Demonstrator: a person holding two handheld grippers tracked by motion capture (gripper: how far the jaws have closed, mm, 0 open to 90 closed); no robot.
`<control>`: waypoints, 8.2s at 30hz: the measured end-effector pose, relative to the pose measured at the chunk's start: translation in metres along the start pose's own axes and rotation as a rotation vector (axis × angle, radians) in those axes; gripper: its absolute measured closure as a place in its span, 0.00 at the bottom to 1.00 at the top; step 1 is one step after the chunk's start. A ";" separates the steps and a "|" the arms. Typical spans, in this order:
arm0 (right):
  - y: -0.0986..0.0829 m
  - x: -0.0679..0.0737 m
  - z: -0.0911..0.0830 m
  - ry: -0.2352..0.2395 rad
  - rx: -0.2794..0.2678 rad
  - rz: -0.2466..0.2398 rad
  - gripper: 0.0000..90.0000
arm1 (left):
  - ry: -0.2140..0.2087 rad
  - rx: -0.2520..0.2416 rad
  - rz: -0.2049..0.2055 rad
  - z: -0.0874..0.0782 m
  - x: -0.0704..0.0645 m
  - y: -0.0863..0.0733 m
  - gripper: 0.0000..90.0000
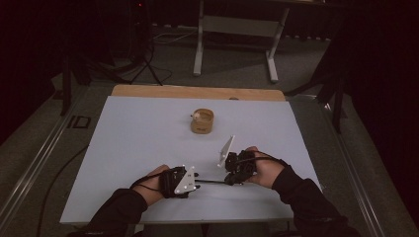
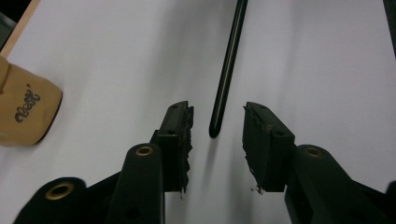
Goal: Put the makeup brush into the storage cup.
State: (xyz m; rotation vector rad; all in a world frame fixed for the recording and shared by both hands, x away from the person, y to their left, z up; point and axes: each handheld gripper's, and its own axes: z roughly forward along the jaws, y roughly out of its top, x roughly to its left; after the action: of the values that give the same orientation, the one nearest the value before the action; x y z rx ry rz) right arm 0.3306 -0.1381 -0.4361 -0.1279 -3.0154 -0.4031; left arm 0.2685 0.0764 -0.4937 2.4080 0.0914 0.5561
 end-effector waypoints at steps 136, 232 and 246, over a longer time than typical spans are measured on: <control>-0.050 0.037 -0.045 -0.436 -0.714 0.444 0.12 | -0.106 -0.505 -0.835 -0.011 0.014 -0.059 0.95; 0.030 0.007 -0.022 -0.110 -0.950 1.048 0.95 | -0.086 -0.453 -0.783 -0.010 0.012 -0.047 0.75; 0.036 0.010 -0.029 -0.151 -0.926 0.890 0.95 | -0.029 -0.418 -0.778 -0.013 0.013 -0.047 0.49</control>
State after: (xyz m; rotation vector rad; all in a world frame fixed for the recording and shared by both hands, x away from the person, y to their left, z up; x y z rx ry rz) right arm 0.3265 -0.1108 -0.3983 -1.4830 -2.2481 -1.5944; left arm 0.2789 0.1231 -0.5086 1.7776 0.7769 0.1473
